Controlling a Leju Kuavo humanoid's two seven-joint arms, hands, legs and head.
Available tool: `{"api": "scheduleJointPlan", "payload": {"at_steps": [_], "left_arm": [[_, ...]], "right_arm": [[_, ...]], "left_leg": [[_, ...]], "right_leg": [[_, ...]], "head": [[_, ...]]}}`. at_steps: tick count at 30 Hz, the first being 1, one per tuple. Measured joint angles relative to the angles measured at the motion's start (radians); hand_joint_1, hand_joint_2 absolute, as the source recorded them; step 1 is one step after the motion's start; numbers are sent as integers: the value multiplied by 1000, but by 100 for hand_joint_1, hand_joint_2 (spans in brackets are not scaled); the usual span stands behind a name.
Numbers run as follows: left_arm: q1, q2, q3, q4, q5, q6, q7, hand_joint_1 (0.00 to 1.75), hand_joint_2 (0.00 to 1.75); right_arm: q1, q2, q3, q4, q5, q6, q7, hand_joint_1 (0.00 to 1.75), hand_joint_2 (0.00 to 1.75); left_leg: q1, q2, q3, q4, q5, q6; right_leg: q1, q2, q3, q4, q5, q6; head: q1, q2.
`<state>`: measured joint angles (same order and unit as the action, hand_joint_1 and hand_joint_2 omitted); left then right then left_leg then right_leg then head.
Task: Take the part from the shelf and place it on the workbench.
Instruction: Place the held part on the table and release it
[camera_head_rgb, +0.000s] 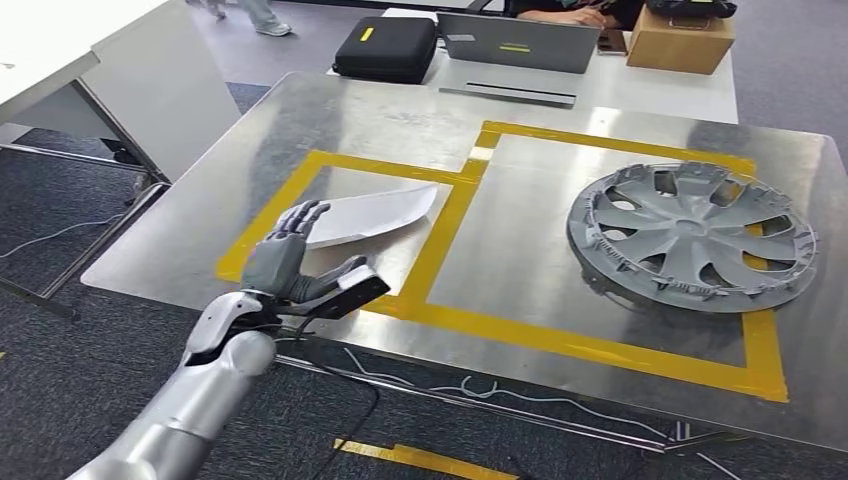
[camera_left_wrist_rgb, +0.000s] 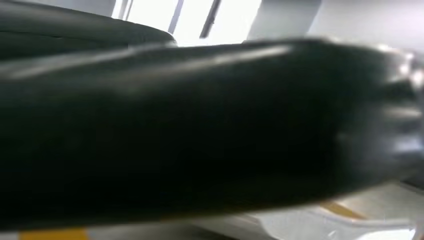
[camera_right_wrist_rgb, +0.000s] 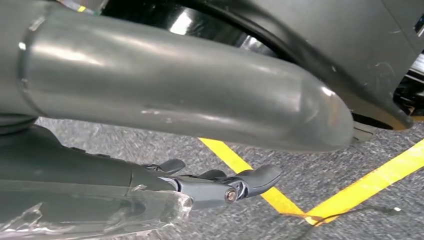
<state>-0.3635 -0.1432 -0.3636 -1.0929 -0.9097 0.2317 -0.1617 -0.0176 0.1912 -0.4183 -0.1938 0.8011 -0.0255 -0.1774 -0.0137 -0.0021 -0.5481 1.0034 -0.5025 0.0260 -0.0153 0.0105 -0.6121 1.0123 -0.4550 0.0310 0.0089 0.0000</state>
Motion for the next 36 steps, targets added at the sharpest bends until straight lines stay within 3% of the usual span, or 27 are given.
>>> {"api": "scheduleJointPlan", "payload": {"at_steps": [2,3,6,12,14,16,20,22,24,25,26,27,29,31,34,35,36], "left_arm": [[77,20,8,-116,38,-1,-24,0,0],[102,27,12,-158,45,-3,-29,0,0],[141,38,18,-228,51,-8,-34,0,0],[155,43,20,-246,52,-9,-34,0,0],[209,58,34,-303,113,3,-79,0,0],[294,83,63,-383,215,21,-158,0,0],[417,112,140,-481,334,50,-270,0,0],[455,120,180,-510,362,59,-295,0,0],[484,123,215,-527,390,65,-305,0,0],[498,123,236,-532,413,71,-313,0,0],[513,121,263,-536,440,76,-325,0,0],[526,116,298,-538,470,81,-341,0,0],[544,99,391,-538,533,77,-385,0,0],[547,73,513,-526,590,50,-429,0,0],[529,30,724,-447,659,-15,-489,0,0],[519,17,788,-406,667,-30,-505,0,0],[508,7,853,-359,668,-36,-517,0,0]], "right_arm": [[3,3,-9,0,-2,-3,0,0,0],[4,3,-13,0,-3,-3,0,0,0],[2,3,-19,0,-4,-4,0,0,0],[2,3,-22,0,-4,-4,0,0,0],[4,-3,-27,0,-5,8,-19,0,0],[9,-12,-33,0,-8,26,-51,0,0],[17,-23,-42,0,-14,32,-85,0,0],[17,-25,-48,0,-15,32,-93,0,0],[16,-25,-52,0,-16,32,-97,0,0],[16,-25,-54,0,-17,32,-97,0,0],[16,-26,-56,0,-18,32,-98,0,0],[16,-26,-59,0,-20,32,-98,0,0],[18,-25,-64,0,-22,33,-99,0,0],[19,-25,-70,1,-24,35,-99,0,0],[21,-22,-82,1,-28,37,-99,0,0],[22,-21,-86,1,-29,37,-99,0,0],[23,-21,-89,2,-29,37,-99,0,0]], "left_leg": [[7,1,11,-20,11,7],[12,1,16,-30,17,10],[16,0,22,-38,19,14],[16,0,22,-37,19,14],[20,1,27,-30,10,-1],[22,3,32,-18,-3,-21],[23,4,31,-1,-22,-38],[24,4,5,66,-80,-46],[24,4,-44,193,-156,-49],[24,4,-61,243,-177,-49],[24,4,-62,261,-177,-46],[24,4,-46,242,-157,-43],[21,4,33,111,-98,-30],[16,5,96,-3,-64,-22],[9,6,100,-33,-46,-15],[10,8,95,-37,-36,-9],[12,10,86,-41,-25,-2]], "right_leg": [[3,-1,-3,7,-11,6],[3,-3,-15,34,-30,9],[-1,-4,-77,170,-101,15],[-2,-4,-112,240,-128,19],[-7,-7,-56,147,-71,28],[-10,-5,20,18,-10,27],[-8,-1,24,8,-21,-5],[-9,-3,19,6,-16,-19],[-5,-7,9,6,-10,-29],[-2,-8,3,6,-6,-32],[0,-9,-3,6,-2,-34],[3,-8,-9,6,4,-35],[7,-5,-19,7,15,-32],[10,-4,-24,5,28,-24],[7,-5,-25,-3,48,-4],[5,-5,-28,-1,44,1],[5,-6,-37,11,21,5]], "head": [[2,0],[4,0],[11,0],[10,0],[11,0],[12,0],[10,0],[8,0],[6,0],[7,0],[7,0],[7,0],[7,0],[8,0],[6,0],[4,0],[5,0]]}}
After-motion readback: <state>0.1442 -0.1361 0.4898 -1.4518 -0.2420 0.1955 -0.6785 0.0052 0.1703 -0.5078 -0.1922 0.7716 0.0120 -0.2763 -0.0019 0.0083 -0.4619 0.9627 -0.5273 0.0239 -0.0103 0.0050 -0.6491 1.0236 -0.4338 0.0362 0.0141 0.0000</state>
